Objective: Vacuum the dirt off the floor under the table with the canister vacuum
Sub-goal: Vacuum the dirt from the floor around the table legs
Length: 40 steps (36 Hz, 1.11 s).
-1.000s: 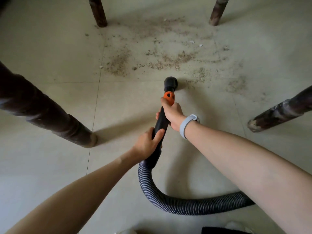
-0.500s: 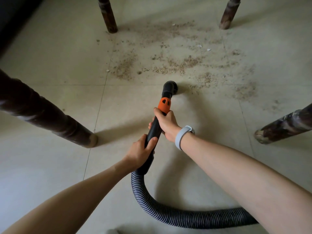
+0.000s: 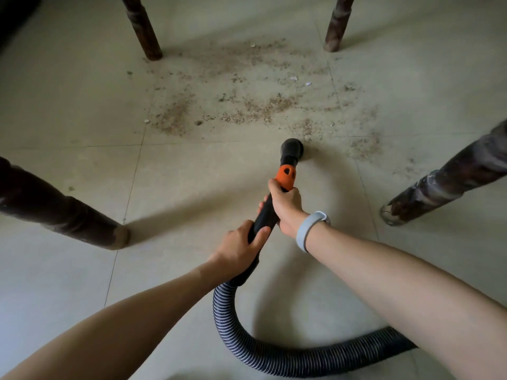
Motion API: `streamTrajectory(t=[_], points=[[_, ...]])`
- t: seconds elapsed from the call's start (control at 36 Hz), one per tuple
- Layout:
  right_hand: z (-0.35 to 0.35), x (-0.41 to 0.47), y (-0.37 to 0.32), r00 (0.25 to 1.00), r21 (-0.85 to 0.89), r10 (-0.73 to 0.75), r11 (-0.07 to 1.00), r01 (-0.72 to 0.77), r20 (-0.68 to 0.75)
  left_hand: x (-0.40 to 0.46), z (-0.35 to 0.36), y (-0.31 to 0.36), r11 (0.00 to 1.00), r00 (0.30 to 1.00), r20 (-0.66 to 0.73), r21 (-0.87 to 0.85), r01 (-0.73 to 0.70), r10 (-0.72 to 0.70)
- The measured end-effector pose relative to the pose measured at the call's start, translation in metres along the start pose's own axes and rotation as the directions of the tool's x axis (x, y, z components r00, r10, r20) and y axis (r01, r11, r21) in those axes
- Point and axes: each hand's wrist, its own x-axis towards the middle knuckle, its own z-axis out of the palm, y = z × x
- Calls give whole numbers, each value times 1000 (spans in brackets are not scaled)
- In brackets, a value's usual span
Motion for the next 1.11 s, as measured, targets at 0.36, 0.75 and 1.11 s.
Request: streamTrajectory(t=[0.36,0.75,1.11], points=[[-30,0,-12,997,-1,12,1000,-13,-72,4,10,22,995,997,56,86,-54,50],[19,28,-40,990,-136,70,989,-54,121,32,-16,13,992,992,-122,-125,-23,7],[-58,23,-32,973,90,49,996,-29,-225,49,8,45,983,968,167,-34,-182,185]])
